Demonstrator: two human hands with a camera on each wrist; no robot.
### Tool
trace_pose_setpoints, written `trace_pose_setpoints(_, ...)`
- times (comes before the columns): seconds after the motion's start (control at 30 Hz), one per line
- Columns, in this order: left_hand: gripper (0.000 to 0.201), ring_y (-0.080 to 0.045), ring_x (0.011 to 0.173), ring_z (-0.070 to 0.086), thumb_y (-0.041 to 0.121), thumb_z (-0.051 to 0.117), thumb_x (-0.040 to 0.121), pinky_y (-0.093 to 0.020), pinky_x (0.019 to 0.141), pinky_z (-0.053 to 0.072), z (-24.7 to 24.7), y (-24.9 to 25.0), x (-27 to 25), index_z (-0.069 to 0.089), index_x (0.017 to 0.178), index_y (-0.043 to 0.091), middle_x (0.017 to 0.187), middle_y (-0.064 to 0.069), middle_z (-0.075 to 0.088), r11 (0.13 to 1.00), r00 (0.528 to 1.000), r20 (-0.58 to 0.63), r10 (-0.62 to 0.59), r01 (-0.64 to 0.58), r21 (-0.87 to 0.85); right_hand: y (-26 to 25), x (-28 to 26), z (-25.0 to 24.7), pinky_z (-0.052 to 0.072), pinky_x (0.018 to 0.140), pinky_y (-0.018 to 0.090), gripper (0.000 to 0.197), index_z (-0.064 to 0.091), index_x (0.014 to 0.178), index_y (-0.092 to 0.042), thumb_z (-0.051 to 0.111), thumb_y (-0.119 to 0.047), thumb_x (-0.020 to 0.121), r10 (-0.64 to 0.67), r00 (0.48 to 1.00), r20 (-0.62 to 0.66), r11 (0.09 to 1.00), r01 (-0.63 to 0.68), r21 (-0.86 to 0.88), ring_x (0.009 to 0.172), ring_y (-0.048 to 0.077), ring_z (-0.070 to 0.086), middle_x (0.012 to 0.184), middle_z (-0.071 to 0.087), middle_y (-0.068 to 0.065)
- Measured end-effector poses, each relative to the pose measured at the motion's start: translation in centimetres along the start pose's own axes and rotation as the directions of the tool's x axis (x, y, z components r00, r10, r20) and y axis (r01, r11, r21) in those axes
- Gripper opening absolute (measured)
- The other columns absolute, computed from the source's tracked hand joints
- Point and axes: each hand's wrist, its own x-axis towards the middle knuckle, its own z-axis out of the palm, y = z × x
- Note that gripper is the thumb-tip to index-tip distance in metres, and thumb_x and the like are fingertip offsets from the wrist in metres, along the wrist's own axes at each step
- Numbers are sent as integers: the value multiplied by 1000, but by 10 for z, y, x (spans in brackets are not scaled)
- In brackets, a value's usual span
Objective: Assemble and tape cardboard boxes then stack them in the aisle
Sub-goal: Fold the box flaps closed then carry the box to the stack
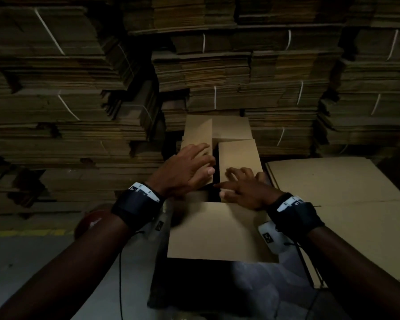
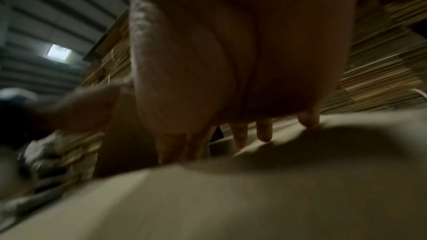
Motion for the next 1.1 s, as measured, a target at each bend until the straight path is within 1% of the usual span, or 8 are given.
trace_pose_setpoints(0.17, 49, -24, 126, 52, 52, 37, 101, -43, 87, 54, -25, -3, -8, 62, 125, 17, 139, -6, 56, 995, 972, -235, -11, 35, 99, 0, -4, -5, 22, 108, 52, 32, 61, 125, -46, 49, -59, 98, -35, 985, -167, 989, 57, 133, 148, 23, 16, 164, 23, -2)
trace_pose_setpoints(0.33, 51, -23, 90, 57, 54, 36, 101, -36, 69, 41, -52, -11, -26, 61, 85, 12, 91, -8, 62, 951, 883, -418, -213, 285, 117, 12, -31, -50, 36, 103, 40, 12, 71, 98, -26, 62, -26, 91, -15, 827, -561, 945, 195, 262, 131, 7, 34, 144, 53, -3)
trace_pose_setpoints(0.43, 57, -28, 85, 54, 56, 35, 99, -39, 65, 40, -57, -21, -42, 55, 67, 14, 83, -10, 56, 835, 827, -430, -363, 493, 243, 41, -47, -68, 37, 108, 55, 22, 74, 105, -27, 63, -15, 91, 61, 835, -546, 995, -10, 96, 138, 21, 43, 133, 62, -1)
trace_pose_setpoints(0.57, 79, -40, 140, 32, 76, 26, 93, -67, 109, 26, -44, -29, -55, 72, 99, 13, 147, -17, 46, 555, 670, -113, -734, 687, 469, 64, -59, -68, 19, 119, 62, 34, 65, 124, -42, 62, -26, 94, 391, 875, -284, 920, -376, 109, 144, 37, 35, 141, 52, 19)
trace_pose_setpoints(0.67, 123, -39, 149, 21, 104, 12, 65, -64, 116, 20, -17, -39, -58, 60, 133, 13, 160, -17, 31, 629, 565, 282, -776, 656, 417, 58, -58, -56, 28, 118, 52, 75, 43, 149, -24, 60, -67, 89, 522, 852, 45, 853, -521, -31, 142, 31, 38, 154, 42, 12)
trace_pose_setpoints(0.77, 151, -33, 151, 23, 107, 45, 47, -52, 119, 28, 5, -35, -59, 13, 159, 12, 167, -13, 15, 685, 498, 584, -641, 714, 145, 50, -52, -28, 33, 117, 42, 135, 7, 162, -23, 70, -86, 60, 385, 864, 325, 870, -457, 185, 152, 27, 25, 167, 21, 9)
trace_pose_setpoints(0.93, 136, -17, 126, 55, 88, 78, 45, -44, 104, 50, 57, -32, -71, 24, 150, 21, 147, 0, 49, 658, 687, 438, -580, 712, -244, 50, -46, 12, 41, 89, 18, 130, 3, 160, -21, 93, -43, 68, 280, 956, 89, 816, -286, 503, 122, 20, 50, 147, 44, 2)
trace_pose_setpoints(1.1, 126, -19, 120, 62, 91, 72, 52, -46, 97, 54, 85, -25, -75, 26, 150, 26, 139, -1, 60, 629, 726, 301, -618, 687, -364, 58, -39, 17, 50, 94, 40, 129, 3, 158, -28, 89, -56, 66, 358, 933, 38, 833, -337, 438, 121, 35, 59, 144, 55, 15)
